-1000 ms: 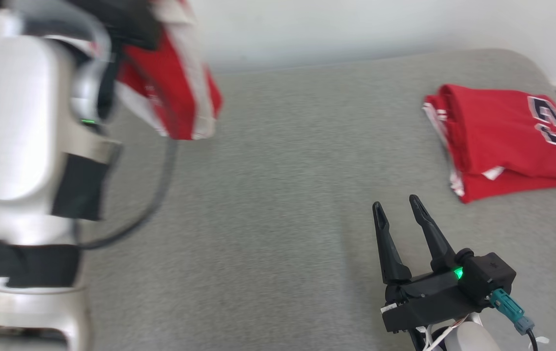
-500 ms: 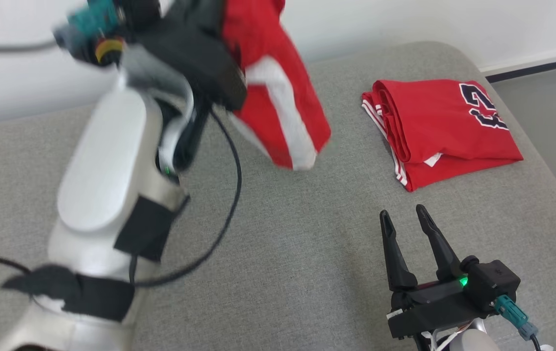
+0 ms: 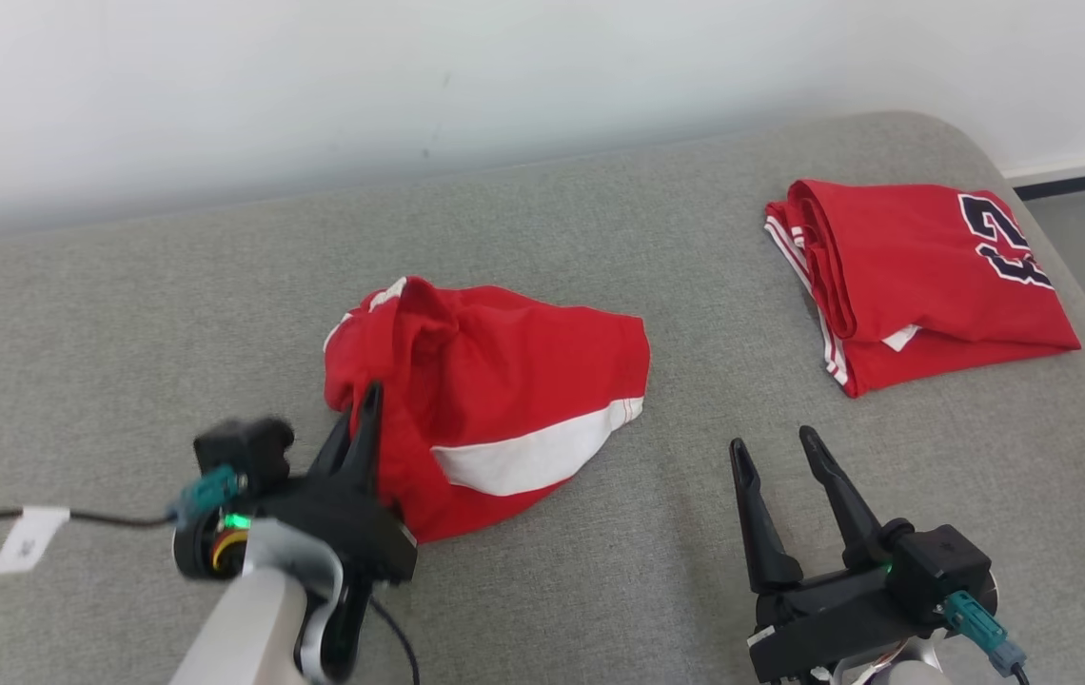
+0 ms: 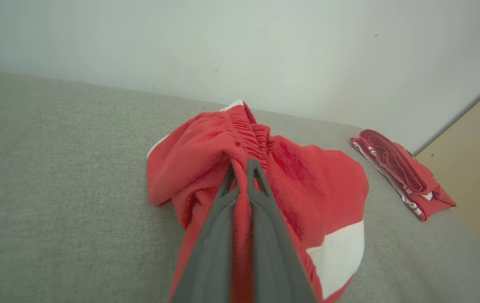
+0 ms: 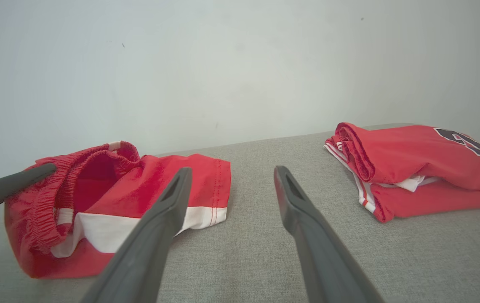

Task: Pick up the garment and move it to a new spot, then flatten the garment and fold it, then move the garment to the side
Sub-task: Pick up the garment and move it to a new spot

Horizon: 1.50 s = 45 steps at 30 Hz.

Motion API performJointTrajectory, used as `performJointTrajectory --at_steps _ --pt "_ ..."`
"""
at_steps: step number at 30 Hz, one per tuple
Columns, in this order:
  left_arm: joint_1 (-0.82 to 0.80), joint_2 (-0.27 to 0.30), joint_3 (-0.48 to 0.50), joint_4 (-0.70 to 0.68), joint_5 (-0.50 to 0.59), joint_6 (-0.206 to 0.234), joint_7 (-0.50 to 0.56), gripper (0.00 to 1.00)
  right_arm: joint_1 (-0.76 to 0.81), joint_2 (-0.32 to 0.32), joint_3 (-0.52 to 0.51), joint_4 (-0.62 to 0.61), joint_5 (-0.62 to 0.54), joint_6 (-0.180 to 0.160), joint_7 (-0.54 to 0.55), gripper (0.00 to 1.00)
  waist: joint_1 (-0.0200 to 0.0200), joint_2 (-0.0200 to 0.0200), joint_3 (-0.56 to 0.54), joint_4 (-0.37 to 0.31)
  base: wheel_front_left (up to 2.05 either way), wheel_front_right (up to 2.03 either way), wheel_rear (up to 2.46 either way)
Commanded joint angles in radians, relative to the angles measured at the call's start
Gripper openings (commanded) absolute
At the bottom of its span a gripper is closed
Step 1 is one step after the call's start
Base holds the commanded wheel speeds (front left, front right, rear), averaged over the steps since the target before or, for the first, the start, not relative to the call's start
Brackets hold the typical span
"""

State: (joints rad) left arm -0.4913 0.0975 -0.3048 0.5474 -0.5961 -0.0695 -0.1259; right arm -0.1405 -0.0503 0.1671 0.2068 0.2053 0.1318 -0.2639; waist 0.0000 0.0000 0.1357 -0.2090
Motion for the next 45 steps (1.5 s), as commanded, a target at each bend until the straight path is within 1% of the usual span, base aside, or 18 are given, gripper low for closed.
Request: performJointTrajectory --at_steps 1,3,4,5,6,13,19,20,21,24,27,29,32,37,41,43,45 --pt "0.028 0.005 0.0 0.012 0.006 -0.004 -0.021 0.0 0.013 0.001 0.004 0.004 -0.005 -0.002 0.001 1.0 0.0 0.0 -0.009 0.012 0.0 0.0 0.0" --pt "0.05 0.018 0.0 0.034 0.014 -0.003 -0.043 0.0 0.016 0.001 0.009 0.012 -0.006 -0.002 0.001 1.0 0.0 0.0 -0.015 0.018 0.0 0.0 0.0" --pt "0.058 0.023 -0.007 0.044 0.024 -0.005 -0.053 0.16 0.017 0.001 0.012 0.015 -0.005 -0.002 0.001 1.0 0.0 0.0 -0.019 0.02 0.0 0.0 0.0" --pt "0.063 0.027 -0.013 0.052 0.033 -0.006 -0.062 0.83 0.019 0.001 0.016 0.017 -0.005 -0.002 0.001 1.0 0.0 0.0 -0.022 0.021 0.0 0.0 0.0" --pt "0.064 0.03 -0.018 0.058 0.038 -0.006 -0.073 1.0 0.019 0.001 0.019 0.02 -0.002 -0.002 0.001 1.0 0.0 0.0 -0.026 0.023 0.0 0.0 0.0" --pt "0.1 0.066 -0.001 0.035 0.091 0.016 -0.131 1.0 0.026 0.001 0.023 0.016 0.015 -0.002 0.001 1.0 0.0 0.0 -0.057 0.038 0.0 0.0 0.0" --pt "0.156 0.096 0.032 -0.029 0.12 0.037 -0.14 1.0 0.048 0.0 0.002 0.007 0.006 -0.002 0.001 1.0 0.0 0.0 -0.092 0.056 0.0 0.0 0.0" --pt "0.182 0.109 0.05 -0.078 0.139 0.05 -0.139 1.0 0.053 0.001 -0.01 -0.001 0.001 -0.002 0.001 1.0 0.0 0.0 -0.102 0.063 0.0 0.0 0.0" --pt "0.182 0.109 0.05 -0.078 0.139 0.05 -0.139 1.0 0.053 0.001 -0.01 -0.001 0.001 -0.002 0.001 1.0 0.0 0.0 -0.102 0.063 0.0 0.0 0.0" --pt "0.233 0.127 0.07 -0.15 0.175 0.068 -0.139 1.0 0.066 0.001 -0.025 -0.008 -0.006 -0.002 0.001 1.0 0.0 0.0 -0.114 0.074 0.0 0.0 0.0" --pt "0.281 0.138 0.097 -0.219 0.202 0.076 -0.139 1.0 0.07 0.0 -0.04 -0.018 -0.014 -0.002 0.001 1.0 0.0 0.0 -0.119 0.084 0.0 0.0 0.0" --pt "0.313 0.143 0.122 -0.26 0.213 0.073 -0.139 1.0 0.081 0.001 -0.052 -0.022 -0.015 -0.002 0.001 1.0 0.0 0.0 -0.121 0.09 0.0 0.0 0.0" --pt "0.362 0.135 0.145 -0.318 0.239 0.087 -0.139 1.0 0.089 0.0 -0.073 -0.027 -0.021 -0.002 0.001 1.0 0.0 0.0 -0.124 0.098 0.0 0.0 0.0" --pt "0.449 0.112 0.206 -0.42 0.289 0.094 -0.139 1.0 0.112 0.001 -0.111 -0.036 -0.024 -0.002 0.001 1.0 0.0 0.0 -0.127 0.108 0.0 0.0 0.0" --pt "0.524 0.091 0.242 -0.476 0.354 0.089 -0.139 1.0 0.127 0.001 -0.13 -0.042 -0.025 -0.002 0.001 1.0 0.0 0.0 -0.127 0.113 0.0 0.0 0.0" --pt "0.555 0.068 0.259 -0.498 0.373 0.087 -0.139 1.0 0.14 0.001 -0.137 -0.043 -0.027 -0.002 0.001 1.0 0.0 0.0 -0.128 0.116 0.0 0.0 0.0" --pt "0.588 0.048 0.283 -0.519 0.402 0.064 -0.14 1.0 0.151 0.001 -0.145 -0.041 -0.025 -0.002 0.001 1.0 0.0 0.0 -0.127 0.123 0.0 0.0 0.0"
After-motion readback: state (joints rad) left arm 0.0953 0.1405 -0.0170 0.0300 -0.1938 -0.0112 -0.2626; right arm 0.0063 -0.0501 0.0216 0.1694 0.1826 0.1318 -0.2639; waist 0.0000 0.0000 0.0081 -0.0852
